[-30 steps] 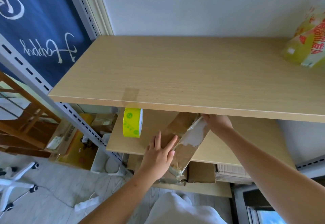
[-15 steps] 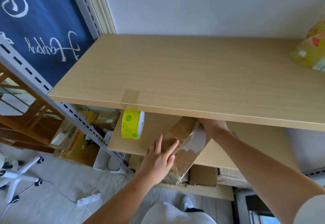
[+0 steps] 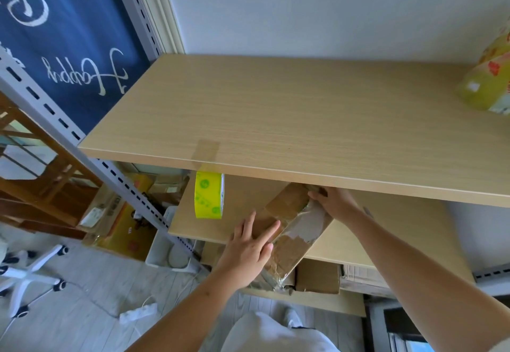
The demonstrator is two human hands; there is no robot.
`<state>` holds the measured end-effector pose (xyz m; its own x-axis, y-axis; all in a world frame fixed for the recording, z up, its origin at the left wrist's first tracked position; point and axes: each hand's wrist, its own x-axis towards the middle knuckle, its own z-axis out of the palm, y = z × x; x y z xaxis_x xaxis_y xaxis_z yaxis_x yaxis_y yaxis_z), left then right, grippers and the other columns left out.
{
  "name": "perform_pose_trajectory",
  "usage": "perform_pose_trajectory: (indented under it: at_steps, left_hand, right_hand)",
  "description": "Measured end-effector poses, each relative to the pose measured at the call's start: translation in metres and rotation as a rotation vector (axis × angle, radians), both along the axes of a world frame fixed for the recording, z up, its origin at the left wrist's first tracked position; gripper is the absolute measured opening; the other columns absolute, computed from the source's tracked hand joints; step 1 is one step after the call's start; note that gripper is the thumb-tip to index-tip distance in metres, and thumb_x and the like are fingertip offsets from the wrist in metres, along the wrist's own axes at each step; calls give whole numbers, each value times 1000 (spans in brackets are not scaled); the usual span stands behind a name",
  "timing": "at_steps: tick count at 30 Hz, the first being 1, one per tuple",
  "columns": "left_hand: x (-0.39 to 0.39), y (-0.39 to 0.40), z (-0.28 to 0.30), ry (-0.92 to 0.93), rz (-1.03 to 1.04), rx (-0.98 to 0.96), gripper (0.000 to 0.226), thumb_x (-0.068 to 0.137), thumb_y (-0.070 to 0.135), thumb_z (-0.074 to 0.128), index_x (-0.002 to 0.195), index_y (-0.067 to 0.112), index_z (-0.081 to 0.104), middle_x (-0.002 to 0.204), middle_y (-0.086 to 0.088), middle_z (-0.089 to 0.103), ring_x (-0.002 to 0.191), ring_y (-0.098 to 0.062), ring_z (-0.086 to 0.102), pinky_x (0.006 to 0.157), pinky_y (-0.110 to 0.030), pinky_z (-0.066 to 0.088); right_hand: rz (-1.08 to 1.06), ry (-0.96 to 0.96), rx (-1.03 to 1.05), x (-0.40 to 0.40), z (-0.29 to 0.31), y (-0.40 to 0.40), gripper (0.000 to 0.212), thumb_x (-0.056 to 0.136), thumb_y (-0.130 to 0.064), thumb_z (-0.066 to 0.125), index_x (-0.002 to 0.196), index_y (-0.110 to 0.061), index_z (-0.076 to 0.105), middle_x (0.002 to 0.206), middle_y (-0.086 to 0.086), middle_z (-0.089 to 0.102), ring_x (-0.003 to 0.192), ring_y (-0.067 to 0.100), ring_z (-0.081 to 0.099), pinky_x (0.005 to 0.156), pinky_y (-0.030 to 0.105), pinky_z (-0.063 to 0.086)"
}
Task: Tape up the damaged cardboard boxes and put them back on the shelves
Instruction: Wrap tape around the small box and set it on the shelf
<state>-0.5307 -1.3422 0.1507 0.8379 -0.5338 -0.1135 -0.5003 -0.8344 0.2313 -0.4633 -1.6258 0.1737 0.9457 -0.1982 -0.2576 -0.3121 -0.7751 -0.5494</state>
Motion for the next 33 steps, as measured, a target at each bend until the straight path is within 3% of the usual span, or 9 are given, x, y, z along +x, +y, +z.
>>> perform_pose_trajectory:
  at_steps: [4,7,10,12,14,18,28,31,33]
  left_hand:
    - [10,8,6,69,-80,-15,53,95,64,-2,146,61,-16,163,-1,-23,152,-28,-10,122,-51,14]
    - [13,6,9,102,115,-32,71,96,67,11,151,40,-26,161,-3,-29,149,-29,-21,123,-55,9]
    - [12,-5,10,332,617,-239,92,96,67,31,157,13,-12,164,-17,-4,151,-38,7,118,-50,29]
    - [16,-15,16,590,870,-345,82,96,68,27,152,8,29,151,-20,40,134,-35,47,89,-36,51]
    - [19,-20,23,701,950,-360,75,97,68,18,134,12,52,125,-13,64,112,-31,64,71,-33,50]
    - [23,-25,21,623,1000,-449,70,101,61,17,128,10,57,119,-16,66,109,-35,65,88,-42,53]
    - [41,-25,23,440,816,-385,57,105,48,24,134,5,48,125,-17,62,109,-35,63,76,-36,48]
    - [44,-13,35,707,866,-511,76,97,68,24,153,16,27,147,-14,48,128,-34,52,102,-43,44]
    - [45,2,48,811,945,-563,83,94,73,28,157,19,20,161,-8,29,143,-31,35,110,-44,33]
  right_hand:
    - [-84,-60,32,-8,3,2,36,102,-37,46,128,-20,64,121,13,66,105,31,60,81,33,46]
    - [-165,-98,9,-21,2,5,32,103,-33,43,121,-26,68,111,13,70,93,30,62,75,34,50]
    - [-287,-121,39,-34,-2,11,33,103,-26,41,118,-24,70,108,11,71,83,25,57,69,30,45]
    - [-353,-125,49,-45,-7,16,33,103,-24,41,119,-21,70,111,10,71,86,25,58,70,29,44]
    - [-377,-104,9,-55,-11,23,36,105,-28,38,120,-19,69,109,13,70,88,29,61,70,29,43]
    - [-337,-23,-143,-67,-6,31,49,107,-35,27,110,-7,67,93,18,67,79,31,60,65,31,43]
    - [-326,122,-275,-67,11,36,55,103,-50,33,99,-7,67,67,2,53,62,21,53,52,28,39]
    - [-439,178,-148,-59,22,45,61,104,-51,24,130,-4,53,109,13,65,100,30,62,72,32,44]
    - [-427,164,-133,-60,29,51,73,103,-52,19,152,2,15,156,21,30,142,35,32,105,42,38]
